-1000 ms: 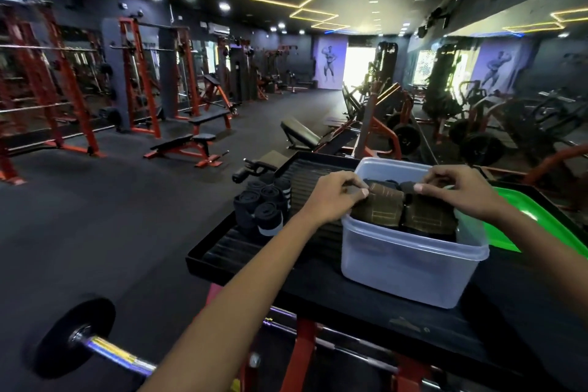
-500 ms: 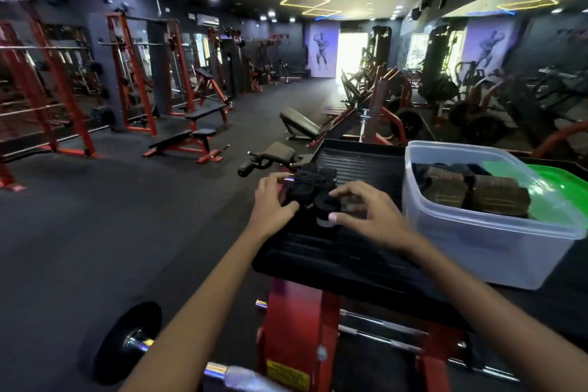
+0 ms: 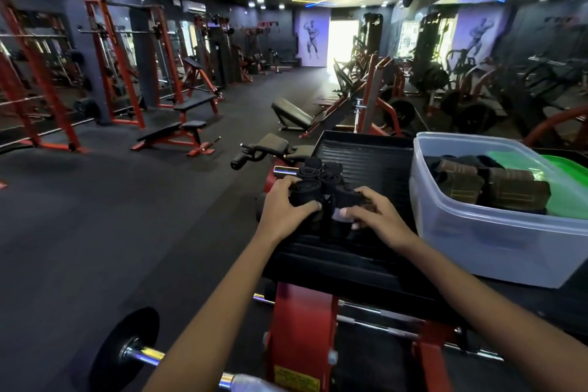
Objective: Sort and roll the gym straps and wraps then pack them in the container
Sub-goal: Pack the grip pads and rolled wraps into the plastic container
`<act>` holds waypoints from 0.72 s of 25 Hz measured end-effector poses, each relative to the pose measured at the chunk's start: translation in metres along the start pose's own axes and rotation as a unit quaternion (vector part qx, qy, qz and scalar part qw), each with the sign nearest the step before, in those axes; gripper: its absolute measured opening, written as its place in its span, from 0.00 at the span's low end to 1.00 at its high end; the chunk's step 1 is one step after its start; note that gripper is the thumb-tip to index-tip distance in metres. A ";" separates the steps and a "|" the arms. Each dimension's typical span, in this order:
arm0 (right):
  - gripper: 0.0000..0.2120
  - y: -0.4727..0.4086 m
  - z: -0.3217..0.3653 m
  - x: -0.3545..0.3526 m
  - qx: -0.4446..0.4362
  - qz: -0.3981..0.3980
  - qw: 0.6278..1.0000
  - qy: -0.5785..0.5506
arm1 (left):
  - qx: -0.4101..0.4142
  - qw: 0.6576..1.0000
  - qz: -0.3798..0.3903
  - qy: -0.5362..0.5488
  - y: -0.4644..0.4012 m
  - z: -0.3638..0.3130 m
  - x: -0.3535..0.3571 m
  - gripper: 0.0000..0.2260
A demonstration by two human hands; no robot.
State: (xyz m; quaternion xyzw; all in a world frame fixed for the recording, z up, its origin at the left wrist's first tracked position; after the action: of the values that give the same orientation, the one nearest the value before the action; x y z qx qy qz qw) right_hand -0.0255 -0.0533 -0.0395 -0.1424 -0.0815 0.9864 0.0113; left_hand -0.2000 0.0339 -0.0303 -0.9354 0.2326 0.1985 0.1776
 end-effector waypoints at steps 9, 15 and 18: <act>0.19 0.000 -0.005 0.005 0.065 0.005 0.985 -0.158 | -0.011 0.965 0.121 0.231 0.008 -0.004 0.008 0.23; 0.19 0.007 -0.001 0.010 0.065 0.044 0.935 -0.347 | -0.048 0.943 0.215 0.251 0.017 -0.013 0.032 0.24; 0.20 0.009 0.004 0.012 0.066 0.066 0.931 -0.352 | -0.061 0.934 0.218 0.275 0.020 -0.012 0.032 0.23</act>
State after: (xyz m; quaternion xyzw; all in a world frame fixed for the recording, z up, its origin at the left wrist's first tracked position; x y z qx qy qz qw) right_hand -0.0383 -0.0623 -0.0402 0.2097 -0.0052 0.9749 -0.0742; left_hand -0.1805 0.0008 -0.0396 -0.8888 0.4580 -0.0185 0.0013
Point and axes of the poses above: each hand's wrist, its own y-axis away from the middle knuckle, its own x-axis out of the palm, z = x × y, the point moved 5 cm from there along -y, towards the middle knuckle, and after that the axes turned 11 degrees about z, right-handed, at the moved point
